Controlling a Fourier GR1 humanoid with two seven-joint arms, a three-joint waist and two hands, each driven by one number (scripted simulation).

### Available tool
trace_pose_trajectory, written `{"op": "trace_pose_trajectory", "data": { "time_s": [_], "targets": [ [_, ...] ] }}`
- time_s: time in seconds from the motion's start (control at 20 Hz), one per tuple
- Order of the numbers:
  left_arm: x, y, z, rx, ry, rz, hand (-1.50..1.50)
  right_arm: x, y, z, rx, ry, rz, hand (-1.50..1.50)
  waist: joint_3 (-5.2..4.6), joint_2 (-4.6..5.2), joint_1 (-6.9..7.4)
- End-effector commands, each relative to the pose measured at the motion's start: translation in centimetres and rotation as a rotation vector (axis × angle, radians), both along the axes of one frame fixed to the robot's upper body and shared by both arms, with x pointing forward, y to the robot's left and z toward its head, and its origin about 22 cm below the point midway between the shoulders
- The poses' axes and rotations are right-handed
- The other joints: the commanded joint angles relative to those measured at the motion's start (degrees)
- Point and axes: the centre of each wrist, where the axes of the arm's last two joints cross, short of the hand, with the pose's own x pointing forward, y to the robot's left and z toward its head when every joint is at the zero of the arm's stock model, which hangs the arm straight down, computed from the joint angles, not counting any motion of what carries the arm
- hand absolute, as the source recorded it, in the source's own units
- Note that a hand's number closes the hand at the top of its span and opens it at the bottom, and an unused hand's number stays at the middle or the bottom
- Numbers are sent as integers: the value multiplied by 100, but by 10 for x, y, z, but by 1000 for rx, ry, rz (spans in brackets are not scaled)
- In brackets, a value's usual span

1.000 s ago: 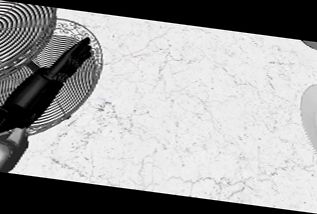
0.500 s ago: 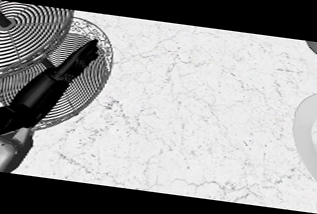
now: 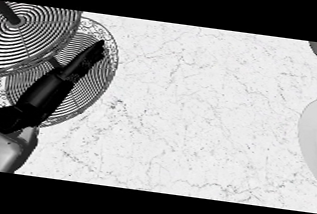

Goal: Pick the croissant from the tray and place it in the plate

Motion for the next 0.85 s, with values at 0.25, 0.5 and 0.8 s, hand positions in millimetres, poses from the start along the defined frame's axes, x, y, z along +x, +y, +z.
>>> {"op": "trace_pose_trajectory", "data": {
  "time_s": [0.25,0.5,0.8],
  "targets": [
    [4,-2,2,13,-1,-15,0,33,25,-16,-111,-342,-12,-150,-7,33,55],
    [6,-5,2,11,3,-19,0,48,39,-30,-113,-392,33,-150,-12,66,74],
    [8,-6,5,7,-6,-16,0,66,60,-56,-93,-456,79,-150,-6,45,31]
  ]
}}
